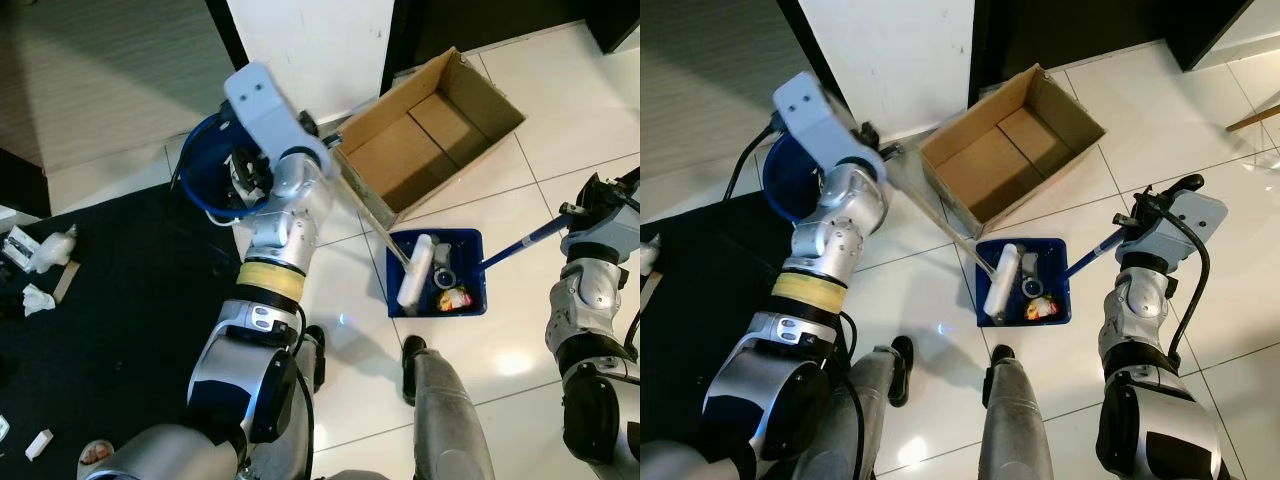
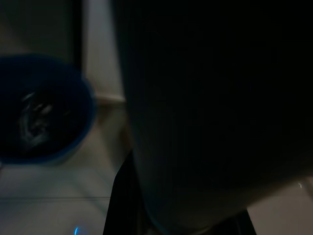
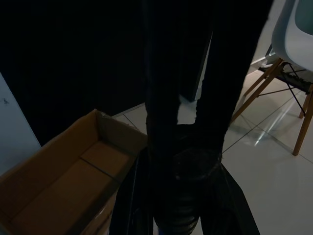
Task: Sweep floor
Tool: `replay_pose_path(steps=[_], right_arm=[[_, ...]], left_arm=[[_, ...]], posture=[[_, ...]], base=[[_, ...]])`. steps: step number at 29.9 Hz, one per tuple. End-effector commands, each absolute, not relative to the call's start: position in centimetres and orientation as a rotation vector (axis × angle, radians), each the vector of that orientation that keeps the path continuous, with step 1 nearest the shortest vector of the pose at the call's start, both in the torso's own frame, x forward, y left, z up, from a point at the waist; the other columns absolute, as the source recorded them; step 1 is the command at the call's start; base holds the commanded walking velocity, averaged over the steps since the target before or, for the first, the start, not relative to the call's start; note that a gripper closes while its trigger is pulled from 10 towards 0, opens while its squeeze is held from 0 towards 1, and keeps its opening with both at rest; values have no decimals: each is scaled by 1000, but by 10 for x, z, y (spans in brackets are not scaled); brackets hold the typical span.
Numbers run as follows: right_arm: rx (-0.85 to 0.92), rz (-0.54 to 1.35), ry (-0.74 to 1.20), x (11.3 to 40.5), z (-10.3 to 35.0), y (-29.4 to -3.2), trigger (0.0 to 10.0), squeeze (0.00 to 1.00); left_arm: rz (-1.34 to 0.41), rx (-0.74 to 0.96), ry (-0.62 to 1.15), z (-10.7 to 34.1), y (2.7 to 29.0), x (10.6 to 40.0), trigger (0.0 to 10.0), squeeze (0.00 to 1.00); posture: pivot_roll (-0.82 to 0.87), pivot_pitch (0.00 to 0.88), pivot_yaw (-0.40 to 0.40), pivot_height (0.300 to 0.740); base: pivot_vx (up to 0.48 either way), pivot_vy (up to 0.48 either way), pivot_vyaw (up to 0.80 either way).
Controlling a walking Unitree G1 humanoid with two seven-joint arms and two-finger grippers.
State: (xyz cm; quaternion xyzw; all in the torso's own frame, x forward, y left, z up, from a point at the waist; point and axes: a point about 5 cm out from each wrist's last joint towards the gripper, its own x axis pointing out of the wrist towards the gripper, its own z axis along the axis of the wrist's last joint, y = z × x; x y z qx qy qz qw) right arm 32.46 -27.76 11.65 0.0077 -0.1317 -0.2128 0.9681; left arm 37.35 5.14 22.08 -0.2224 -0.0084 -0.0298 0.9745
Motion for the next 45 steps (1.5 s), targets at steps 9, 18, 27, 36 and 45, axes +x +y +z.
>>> replay_pose_path(steps=[9, 18, 27, 36, 45], right_arm=[[40, -413, -123, 315, 86, -272, 10000, 0], [82, -325, -106, 318, 88, -275, 10000, 0], [130, -275, -106, 317, 85, -272, 10000, 0], [167, -136, -129, 330, 96, -252, 10000, 0], [204, -130, -139, 331, 97, -248, 10000, 0]], left_arm=[[-517, -400, -167, 245, 60, 350, 10000, 0], [-439, -77, -151, 214, 154, 342, 10000, 0], [-437, 7, -79, 197, 189, 320, 10000, 0], [-235, 116, 90, 135, 216, 310, 10000, 0], [-65, 209, 207, 112, 242, 303, 10000, 0]], posture=[[134, 324, 50, 740], [84, 183, 6, 740], [69, 78, -10, 740], [58, 18, -16, 740], [49, 5, -8, 740]], base=[[0, 0, 0], [0, 0, 0], [0, 0, 0], [0, 0, 0], [0, 0, 0]])
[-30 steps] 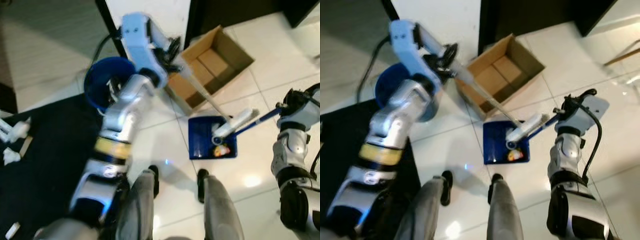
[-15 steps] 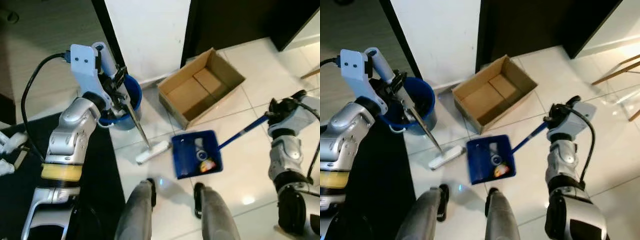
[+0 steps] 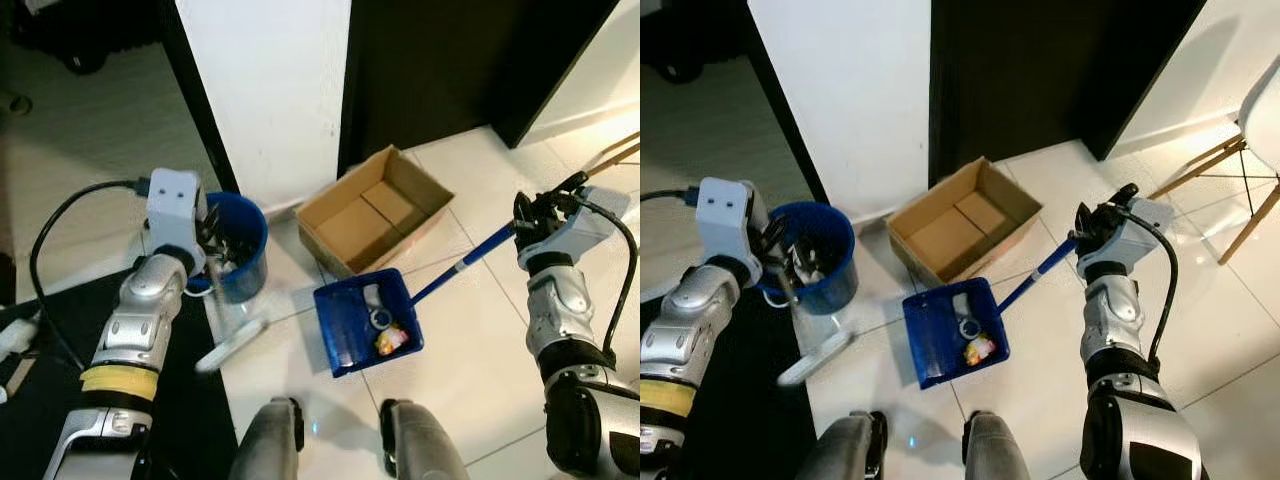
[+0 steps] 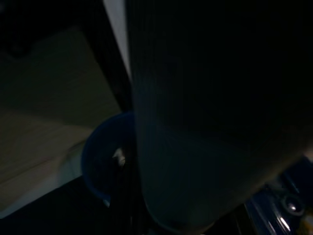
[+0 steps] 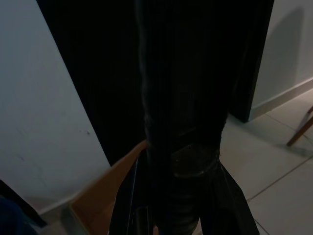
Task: Sweep floor
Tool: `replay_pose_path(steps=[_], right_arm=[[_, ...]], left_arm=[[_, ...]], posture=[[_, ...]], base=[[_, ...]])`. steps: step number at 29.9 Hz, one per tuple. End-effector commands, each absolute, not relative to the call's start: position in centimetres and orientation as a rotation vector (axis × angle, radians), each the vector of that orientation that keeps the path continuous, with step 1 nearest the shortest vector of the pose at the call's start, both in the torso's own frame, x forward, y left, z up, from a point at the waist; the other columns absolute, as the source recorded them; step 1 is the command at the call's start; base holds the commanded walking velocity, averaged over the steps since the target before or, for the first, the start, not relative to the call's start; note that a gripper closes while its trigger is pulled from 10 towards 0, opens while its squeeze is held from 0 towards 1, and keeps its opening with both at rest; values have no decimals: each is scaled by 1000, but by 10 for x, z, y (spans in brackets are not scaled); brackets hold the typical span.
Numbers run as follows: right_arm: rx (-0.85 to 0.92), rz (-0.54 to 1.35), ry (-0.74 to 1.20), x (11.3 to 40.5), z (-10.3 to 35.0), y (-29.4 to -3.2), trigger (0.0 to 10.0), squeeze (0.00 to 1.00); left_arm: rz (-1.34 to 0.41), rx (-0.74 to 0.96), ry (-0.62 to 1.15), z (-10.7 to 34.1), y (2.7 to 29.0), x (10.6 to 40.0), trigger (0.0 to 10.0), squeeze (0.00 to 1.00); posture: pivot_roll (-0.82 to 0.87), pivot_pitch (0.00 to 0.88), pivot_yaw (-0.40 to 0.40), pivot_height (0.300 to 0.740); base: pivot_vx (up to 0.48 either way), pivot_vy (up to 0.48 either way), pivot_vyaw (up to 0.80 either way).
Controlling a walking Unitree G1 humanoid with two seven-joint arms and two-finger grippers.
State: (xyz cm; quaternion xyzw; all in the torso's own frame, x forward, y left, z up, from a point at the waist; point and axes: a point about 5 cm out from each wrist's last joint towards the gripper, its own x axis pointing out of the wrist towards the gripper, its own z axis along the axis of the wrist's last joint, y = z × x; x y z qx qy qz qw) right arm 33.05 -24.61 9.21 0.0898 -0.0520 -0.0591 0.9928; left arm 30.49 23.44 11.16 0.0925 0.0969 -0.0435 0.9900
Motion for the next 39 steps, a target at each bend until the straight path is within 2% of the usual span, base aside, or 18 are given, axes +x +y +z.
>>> replay_pose_path(steps=[1, 6, 13, 21, 29, 39], right_arm=[[211, -137, -135, 329, 96, -249, 10000, 0], [240, -150, -129, 327, 92, -247, 10000, 0], [254, -134, -125, 328, 92, -241, 10000, 0], [256, -143, -113, 328, 93, -244, 10000, 0], [243, -189, -100, 321, 91, -259, 10000, 0], [227, -258, -61, 303, 78, -277, 10000, 0]], left_arm=[[-49, 219, 207, 112, 245, 303, 10000, 0], [20, 205, 144, 125, 256, 309, 10000, 0], [129, 220, 76, 138, 264, 315, 10000, 0], [133, 221, 69, 143, 266, 316, 10000, 0], [110, 233, 56, 150, 265, 318, 10000, 0], [92, 232, 53, 156, 263, 324, 10000, 0]], posture=[[49, 3, -7, 740], [47, 3, -7, 740], [41, 15, -8, 740], [44, 20, -11, 740], [45, 25, -6, 740], [40, 28, 4, 740]], base=[[0, 0, 0], [0, 0, 0], [0, 447, 0], [0, 480, 0], [0, 480, 0], [0, 480, 0]])
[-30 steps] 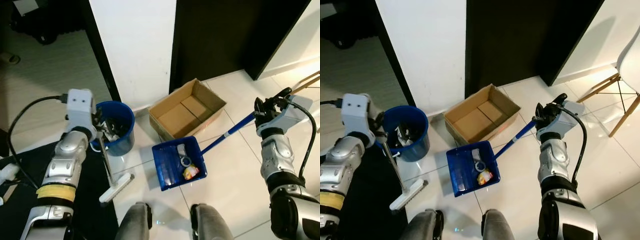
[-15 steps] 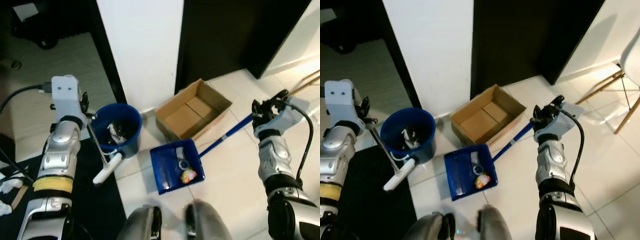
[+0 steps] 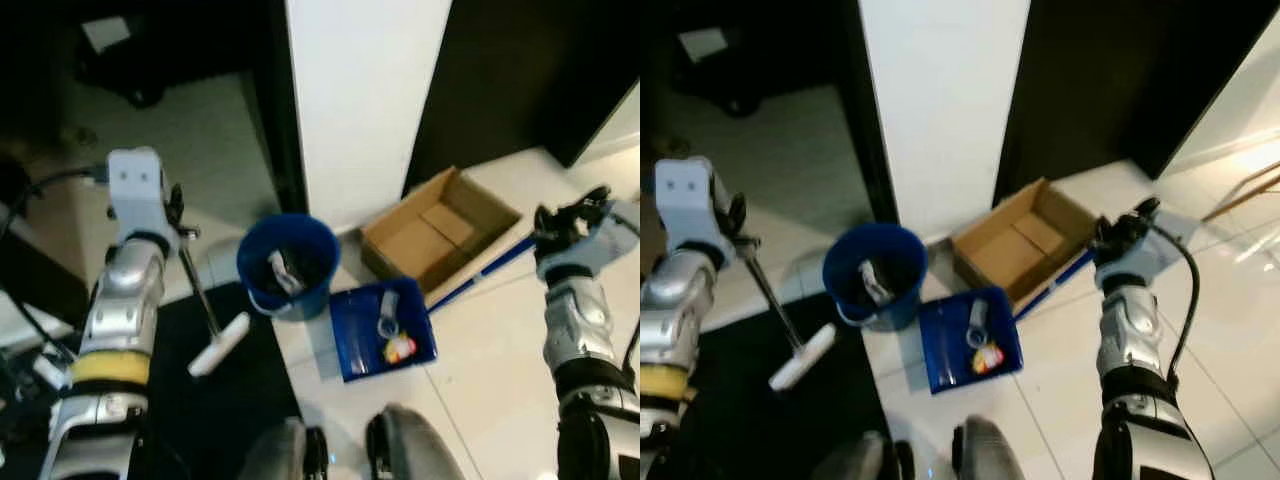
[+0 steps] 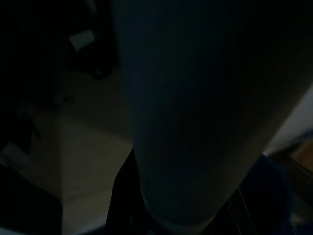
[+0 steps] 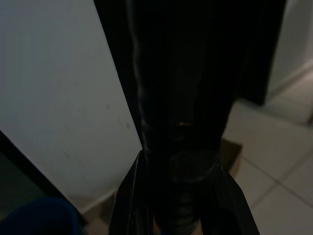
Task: Sweep floor
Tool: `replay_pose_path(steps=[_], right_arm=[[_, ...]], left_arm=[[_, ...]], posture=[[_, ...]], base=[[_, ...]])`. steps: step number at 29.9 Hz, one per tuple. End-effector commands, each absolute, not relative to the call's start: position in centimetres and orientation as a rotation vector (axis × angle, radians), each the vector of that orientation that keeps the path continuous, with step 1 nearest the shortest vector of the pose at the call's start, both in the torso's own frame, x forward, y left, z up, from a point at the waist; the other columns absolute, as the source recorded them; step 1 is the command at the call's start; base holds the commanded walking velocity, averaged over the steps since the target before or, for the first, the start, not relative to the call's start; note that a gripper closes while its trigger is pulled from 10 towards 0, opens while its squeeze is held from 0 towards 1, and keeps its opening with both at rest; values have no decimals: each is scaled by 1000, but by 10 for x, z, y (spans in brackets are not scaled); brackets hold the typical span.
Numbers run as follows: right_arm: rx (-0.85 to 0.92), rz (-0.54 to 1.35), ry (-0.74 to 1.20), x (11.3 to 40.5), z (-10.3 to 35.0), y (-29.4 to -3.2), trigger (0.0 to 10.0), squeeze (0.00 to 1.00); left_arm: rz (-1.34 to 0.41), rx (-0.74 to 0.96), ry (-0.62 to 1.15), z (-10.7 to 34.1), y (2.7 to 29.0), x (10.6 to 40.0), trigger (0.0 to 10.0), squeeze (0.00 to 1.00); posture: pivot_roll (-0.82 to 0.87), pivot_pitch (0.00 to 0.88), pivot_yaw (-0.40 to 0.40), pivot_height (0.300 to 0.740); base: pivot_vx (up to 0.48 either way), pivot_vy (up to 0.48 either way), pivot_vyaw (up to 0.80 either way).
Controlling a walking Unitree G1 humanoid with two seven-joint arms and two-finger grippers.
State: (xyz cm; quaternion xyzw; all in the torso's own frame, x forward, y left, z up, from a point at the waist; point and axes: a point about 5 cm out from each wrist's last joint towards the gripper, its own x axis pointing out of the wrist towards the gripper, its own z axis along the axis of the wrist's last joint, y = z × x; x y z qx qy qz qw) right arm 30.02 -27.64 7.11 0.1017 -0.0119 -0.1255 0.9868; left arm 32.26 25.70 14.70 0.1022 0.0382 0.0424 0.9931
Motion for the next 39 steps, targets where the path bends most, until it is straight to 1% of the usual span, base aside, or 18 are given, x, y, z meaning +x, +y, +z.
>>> replay_pose_path(steps=[1, 5, 11, 12, 17, 19, 24, 28, 33, 36, 37, 38, 39], right_arm=[[227, -258, -61, 303, 78, -277, 10000, 0], [225, -279, -50, 297, 76, -283, 10000, 0], [211, -304, -43, 291, 74, -291, 10000, 0], [205, -327, -41, 287, 74, -298, 10000, 0], [199, -349, -36, 283, 74, -304, 10000, 0], [198, -359, -30, 280, 73, -306, 10000, 0], [196, -360, -24, 278, 73, -307, 10000, 0], [182, -363, -5, 275, 71, -308, 10000, 0], [171, -435, -64, 271, 85, -327, 10000, 0], [133, -491, -139, 272, 112, -351, 10000, 0], [122, -506, -162, 273, 120, -357, 10000, 0], [122, -506, -162, 273, 120, -357, 10000, 0], [112, -527, -200, 274, 133, -365, 10000, 0]], left_arm=[[92, 232, 53, 156, 263, 324, 10000, 0], [93, 259, 66, 156, 262, 325, 10000, 0], [91, 254, 75, 154, 260, 326, 10000, 0], [79, 258, 79, 153, 256, 327, 10000, 0], [79, 248, 76, 153, 254, 329, 10000, 0], [96, 204, 68, 152, 253, 330, 10000, 0], [108, 246, 74, 152, 253, 333, 10000, 0], [123, 240, 76, 150, 253, 334, 10000, 0], [144, 233, 80, 148, 256, 334, 10000, 0], [139, 235, 85, 145, 256, 333, 10000, 0], [136, 233, 86, 144, 256, 332, 10000, 0], [136, 233, 86, 144, 256, 332, 10000, 0], [134, 232, 88, 144, 256, 332, 10000, 0]], posture=[[40, 28, 4, 740], [37, 28, 5, 740], [30, 29, 7, 740], [21, 31, 12, 740], [16, 32, 15, 740], [14, 32, 16, 740], [9, 32, 17, 740], [8, 31, 16, 740], [4, 31, 18, 740], [1, 28, 18, 740], [1, 28, 18, 740], [1, 28, 18, 740], [0, 27, 17, 740]], base=[[0, 480, 0], [0, 120, 0], [0, -472, 0], [0, -480, 0], [0, -480, 0], [0, 0, 0], [0, 0, 0], [0, 0, 0], [0, 0, 0], [0, 0, 0], [0, 0, 0], [0, 0, 0], [0, 0, 0]])
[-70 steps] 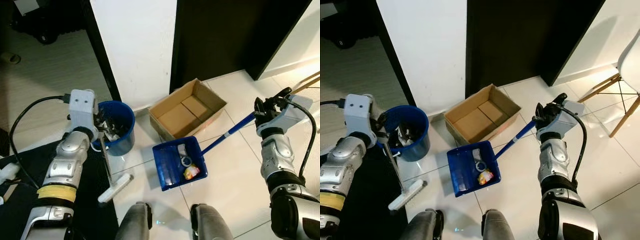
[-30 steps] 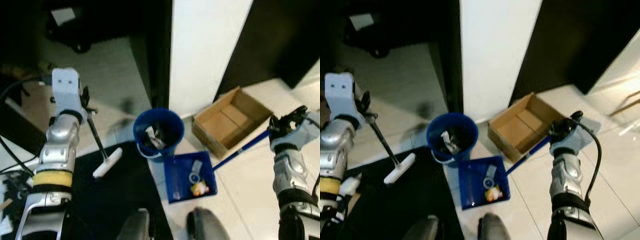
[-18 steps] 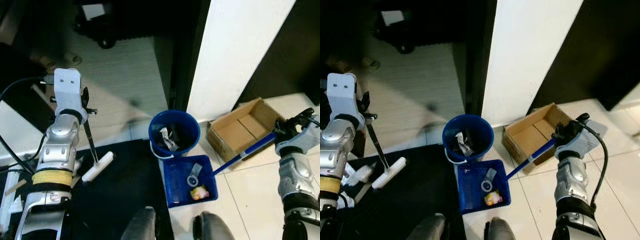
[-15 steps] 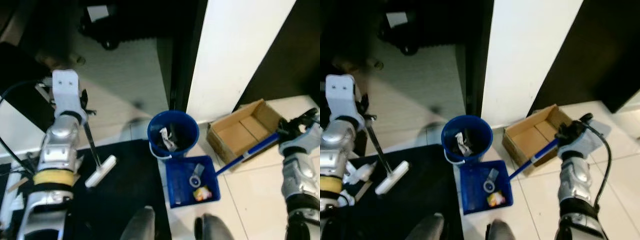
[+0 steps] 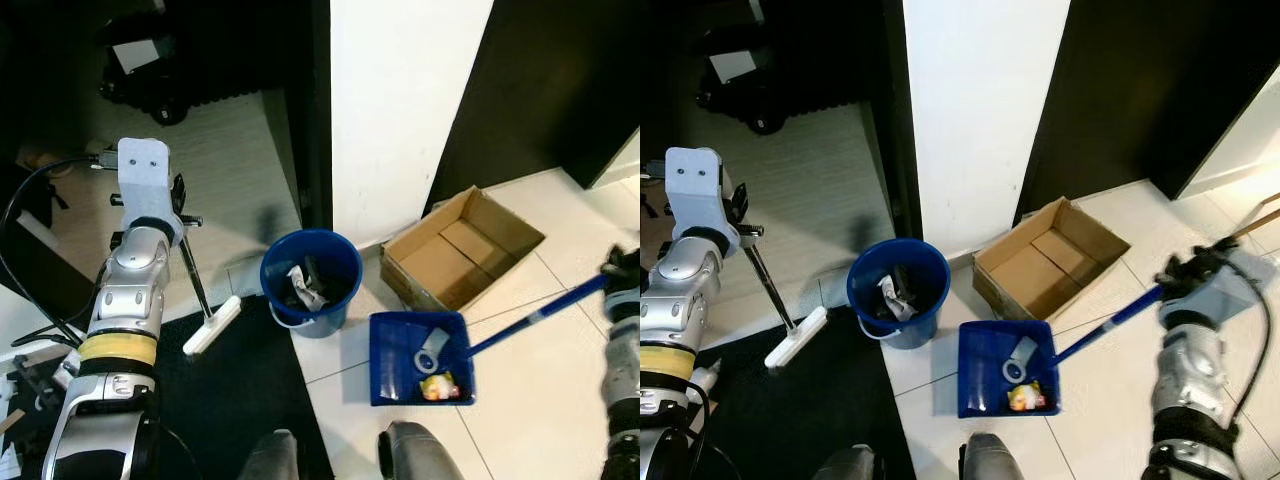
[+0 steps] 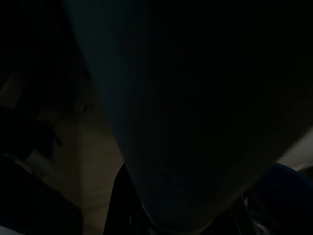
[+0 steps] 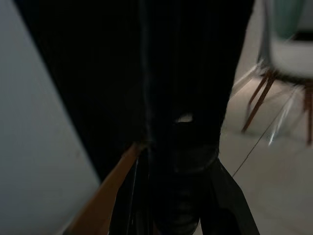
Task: Sweep floor
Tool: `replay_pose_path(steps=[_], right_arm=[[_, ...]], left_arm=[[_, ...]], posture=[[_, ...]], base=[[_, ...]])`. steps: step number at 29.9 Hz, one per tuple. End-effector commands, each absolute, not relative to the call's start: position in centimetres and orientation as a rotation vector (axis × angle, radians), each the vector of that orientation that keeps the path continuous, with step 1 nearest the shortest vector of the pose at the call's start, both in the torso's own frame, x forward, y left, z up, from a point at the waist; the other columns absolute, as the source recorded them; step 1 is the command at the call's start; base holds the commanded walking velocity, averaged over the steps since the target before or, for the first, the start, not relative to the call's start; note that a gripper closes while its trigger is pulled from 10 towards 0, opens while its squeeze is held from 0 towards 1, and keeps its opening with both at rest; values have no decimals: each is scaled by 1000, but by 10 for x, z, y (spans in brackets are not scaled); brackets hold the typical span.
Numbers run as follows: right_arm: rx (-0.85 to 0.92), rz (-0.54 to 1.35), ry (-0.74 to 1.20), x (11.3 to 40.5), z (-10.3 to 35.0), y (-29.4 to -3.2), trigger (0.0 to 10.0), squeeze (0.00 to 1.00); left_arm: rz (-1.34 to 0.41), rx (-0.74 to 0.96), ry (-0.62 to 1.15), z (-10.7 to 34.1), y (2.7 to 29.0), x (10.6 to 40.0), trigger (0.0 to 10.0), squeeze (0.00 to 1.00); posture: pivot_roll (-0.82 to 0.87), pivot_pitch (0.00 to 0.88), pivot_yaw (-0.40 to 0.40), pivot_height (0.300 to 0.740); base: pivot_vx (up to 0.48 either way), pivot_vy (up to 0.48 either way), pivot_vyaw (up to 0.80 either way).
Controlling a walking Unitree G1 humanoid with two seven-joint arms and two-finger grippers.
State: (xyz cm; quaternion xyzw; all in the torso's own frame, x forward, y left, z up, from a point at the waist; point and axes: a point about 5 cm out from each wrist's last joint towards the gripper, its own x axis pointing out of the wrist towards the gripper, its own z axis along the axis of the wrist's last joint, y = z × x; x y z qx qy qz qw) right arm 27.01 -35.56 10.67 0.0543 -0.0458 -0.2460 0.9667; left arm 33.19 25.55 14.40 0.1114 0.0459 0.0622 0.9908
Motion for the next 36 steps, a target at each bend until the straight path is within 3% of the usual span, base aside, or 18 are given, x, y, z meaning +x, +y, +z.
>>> replay_pose_path(steps=[1, 8, 18, 25, 35, 36], right_arm=[[103, -544, -234, 275, 144, -371, 10000, 0], [167, -565, -432, 293, 205, -382, 10000, 0], [286, -456, -575, 331, 247, -348, 10000, 0], [360, -350, -627, 360, 262, -303, 10000, 0], [323, -260, -671, 377, 267, -246, 10000, 0], [290, -242, -688, 381, 269, -229, 10000, 0]], left_arm=[[132, 232, 89, 143, 256, 332, 10000, 0], [122, 227, 91, 141, 256, 332, 10000, 0], [121, 226, 99, 137, 258, 330, 10000, 0], [145, 216, 95, 136, 264, 327, 10000, 0], [157, 213, 88, 135, 266, 324, 10000, 0], [158, 211, 86, 135, 265, 323, 10000, 0]], posture=[[0, 24, 17, 740], [-4, 20, 13, 740], [4, 18, 4, 740], [17, 25, -15, 740], [21, 31, -24, 740], [19, 33, -28, 740]], base=[[0, 0, 0], [0, 0, 0], [0, 0, 0], [0, 0, 0], [0, 0, 0], [0, 0, 0]])
